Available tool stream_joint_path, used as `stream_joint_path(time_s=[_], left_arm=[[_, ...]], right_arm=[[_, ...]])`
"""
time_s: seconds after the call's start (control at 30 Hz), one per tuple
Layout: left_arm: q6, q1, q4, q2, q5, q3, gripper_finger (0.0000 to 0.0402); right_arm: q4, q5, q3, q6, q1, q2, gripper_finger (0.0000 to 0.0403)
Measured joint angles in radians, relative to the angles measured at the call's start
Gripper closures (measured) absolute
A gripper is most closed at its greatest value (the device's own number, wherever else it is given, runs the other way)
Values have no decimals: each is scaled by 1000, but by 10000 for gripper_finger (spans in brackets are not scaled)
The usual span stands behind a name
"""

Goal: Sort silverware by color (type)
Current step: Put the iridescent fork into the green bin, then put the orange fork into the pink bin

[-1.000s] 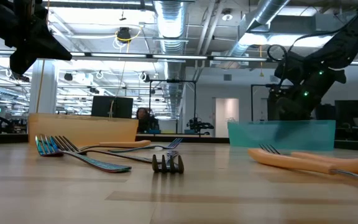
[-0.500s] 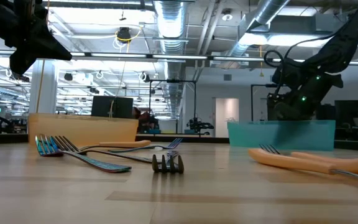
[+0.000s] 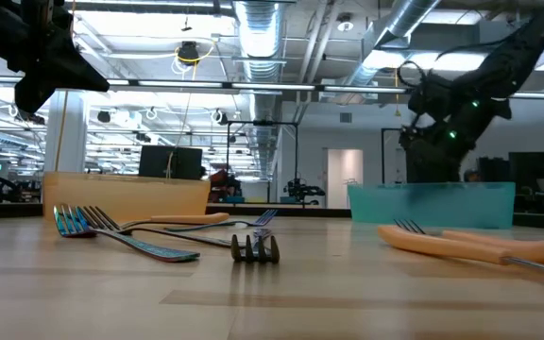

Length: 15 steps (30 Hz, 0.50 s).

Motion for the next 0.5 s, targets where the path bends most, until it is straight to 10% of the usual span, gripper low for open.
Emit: stream_joint_path(time_s=[0.5], left_arm=[[8, 0, -10, 0, 16, 0, 401]], right_arm=[[-432, -52, 539, 6, 133, -22, 261]])
